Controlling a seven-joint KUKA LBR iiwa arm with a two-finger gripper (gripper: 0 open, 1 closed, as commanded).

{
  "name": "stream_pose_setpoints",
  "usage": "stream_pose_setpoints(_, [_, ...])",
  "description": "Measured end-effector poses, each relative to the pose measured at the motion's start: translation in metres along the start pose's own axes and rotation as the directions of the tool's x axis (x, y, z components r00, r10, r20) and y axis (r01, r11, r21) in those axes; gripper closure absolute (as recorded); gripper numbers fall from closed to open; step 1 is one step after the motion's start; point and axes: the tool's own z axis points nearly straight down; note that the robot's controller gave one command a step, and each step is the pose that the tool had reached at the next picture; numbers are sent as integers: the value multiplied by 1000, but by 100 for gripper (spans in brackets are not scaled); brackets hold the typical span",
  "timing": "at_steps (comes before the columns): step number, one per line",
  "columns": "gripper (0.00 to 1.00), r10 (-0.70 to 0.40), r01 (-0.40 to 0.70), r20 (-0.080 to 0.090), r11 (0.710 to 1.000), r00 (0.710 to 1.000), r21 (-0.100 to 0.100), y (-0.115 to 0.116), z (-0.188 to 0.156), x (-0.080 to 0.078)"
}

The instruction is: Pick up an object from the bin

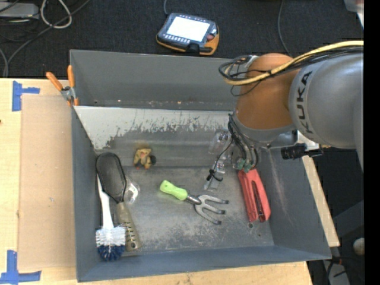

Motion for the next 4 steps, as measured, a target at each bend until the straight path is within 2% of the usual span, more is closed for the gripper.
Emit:
stream_pose_setpoints(1, [0, 174, -174, -8, 985, 985, 5, -63, 43, -15])
stream_pose_setpoints(2, [0, 234, -234, -9, 972, 972, 14, -74, 54, -18])
stream_pose_setpoints(3, [0, -121, 121, -16, 993, 993, 7, -46, -48, -7])
stream_pose_setpoints(4, [0, 163, -163, -13, 987, 987, 12, -87, 27, -25])
